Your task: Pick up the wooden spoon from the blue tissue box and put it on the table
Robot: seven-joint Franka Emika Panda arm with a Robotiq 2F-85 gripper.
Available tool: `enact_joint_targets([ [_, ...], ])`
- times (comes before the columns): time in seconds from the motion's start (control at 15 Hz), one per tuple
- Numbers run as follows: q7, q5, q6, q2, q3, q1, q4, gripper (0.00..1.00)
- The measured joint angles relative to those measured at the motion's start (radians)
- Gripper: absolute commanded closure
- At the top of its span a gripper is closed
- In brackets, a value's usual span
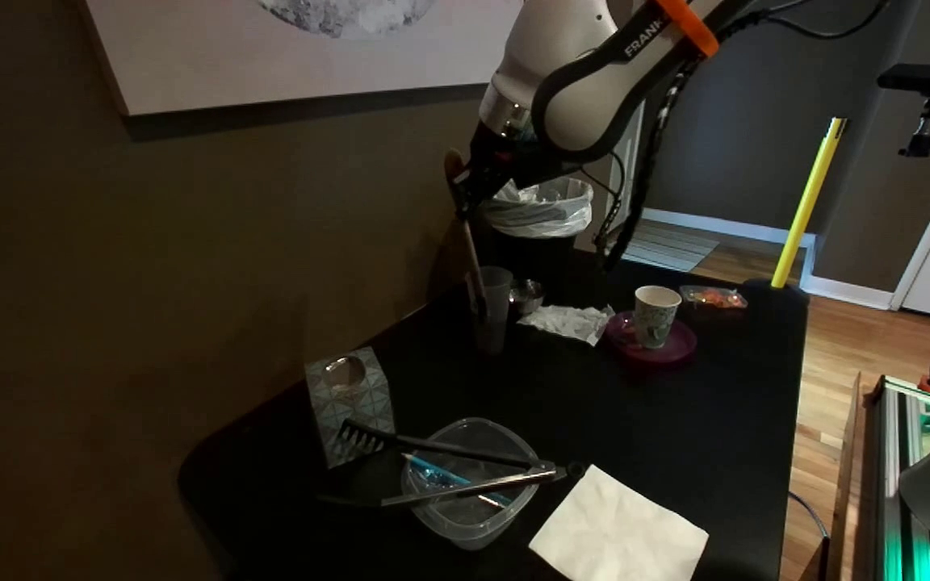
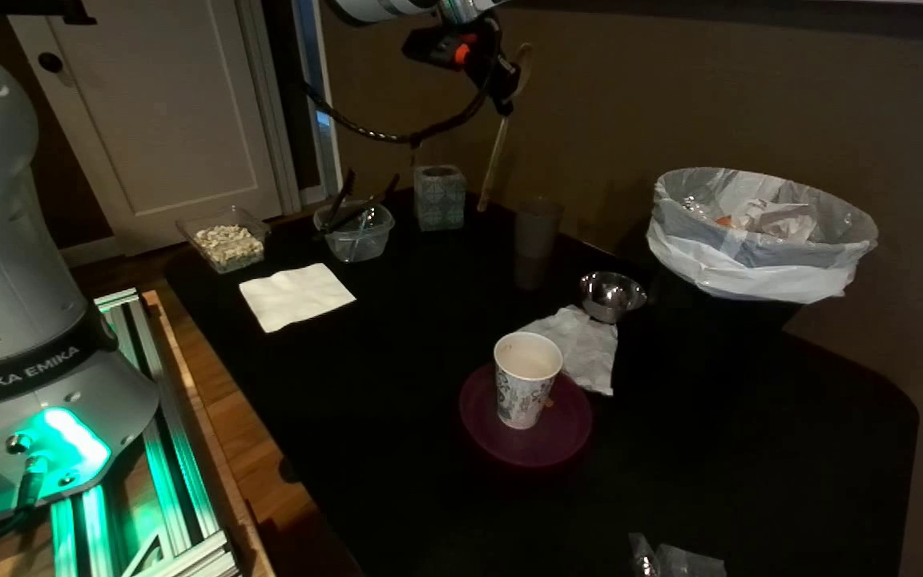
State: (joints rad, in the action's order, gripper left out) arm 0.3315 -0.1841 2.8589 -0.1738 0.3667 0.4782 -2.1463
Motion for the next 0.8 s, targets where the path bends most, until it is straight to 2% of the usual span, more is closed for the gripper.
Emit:
enact_joint_targets([
  [0.13, -0.022, -0.054, -0.084, 0.034, -0.004, 0.016, -0.023, 0.98],
  [0.47, -0.173, -0.058, -0.199, 0.104, -0.274, -0.121, -0.087, 0.98],
  [0.6, -0.219, -0.058, -0.296, 0.105, -0.340, -0.160, -0.094, 0.98],
  [0.8, -0.274, -0.061, -0.441, 0.085, -0.396, -0.203, -0.097, 0.98],
])
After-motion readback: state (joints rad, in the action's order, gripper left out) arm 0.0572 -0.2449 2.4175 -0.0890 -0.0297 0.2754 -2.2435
